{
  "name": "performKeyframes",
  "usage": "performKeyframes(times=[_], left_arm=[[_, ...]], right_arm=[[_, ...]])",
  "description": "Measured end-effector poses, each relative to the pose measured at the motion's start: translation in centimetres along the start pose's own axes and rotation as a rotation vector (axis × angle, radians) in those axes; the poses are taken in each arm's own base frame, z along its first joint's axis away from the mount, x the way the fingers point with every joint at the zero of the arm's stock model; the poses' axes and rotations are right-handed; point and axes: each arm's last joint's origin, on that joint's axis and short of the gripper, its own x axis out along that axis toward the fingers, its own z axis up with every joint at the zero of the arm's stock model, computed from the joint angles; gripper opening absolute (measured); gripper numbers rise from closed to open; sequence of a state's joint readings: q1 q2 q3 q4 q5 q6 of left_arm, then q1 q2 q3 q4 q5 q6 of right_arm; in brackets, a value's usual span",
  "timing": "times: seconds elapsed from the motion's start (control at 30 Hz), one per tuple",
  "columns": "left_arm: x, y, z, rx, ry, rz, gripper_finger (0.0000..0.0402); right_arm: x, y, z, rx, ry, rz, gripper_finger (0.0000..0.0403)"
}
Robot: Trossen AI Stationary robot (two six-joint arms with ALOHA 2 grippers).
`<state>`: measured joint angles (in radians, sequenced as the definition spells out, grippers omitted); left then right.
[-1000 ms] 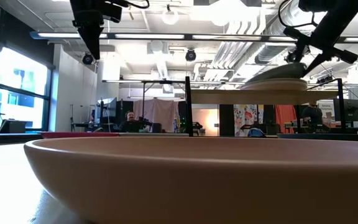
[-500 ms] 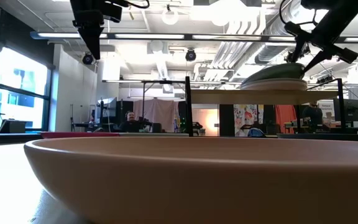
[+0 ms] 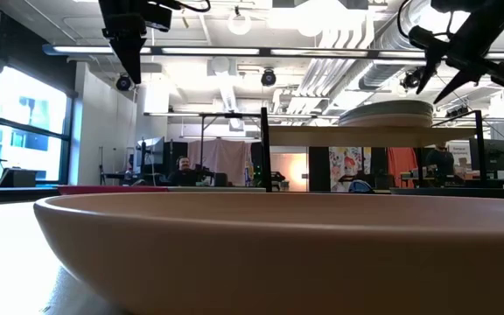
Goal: Place and stack plates onto a shelf
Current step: Stack the gray plate on top of the white plate
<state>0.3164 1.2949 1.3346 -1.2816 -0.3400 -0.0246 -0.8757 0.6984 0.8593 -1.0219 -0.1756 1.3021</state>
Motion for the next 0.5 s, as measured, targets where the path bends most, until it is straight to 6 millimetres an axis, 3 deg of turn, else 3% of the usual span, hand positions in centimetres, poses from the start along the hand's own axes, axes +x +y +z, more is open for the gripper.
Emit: performKeyframes(times=[0.5], left_arm=[[0.00,0.00,0.04,-0.018,-0.004,-0.001,0.0090]], right_arm=[[0.46,-0.06,0.16,-0.017,-0.015,-0.053,0.0135]])
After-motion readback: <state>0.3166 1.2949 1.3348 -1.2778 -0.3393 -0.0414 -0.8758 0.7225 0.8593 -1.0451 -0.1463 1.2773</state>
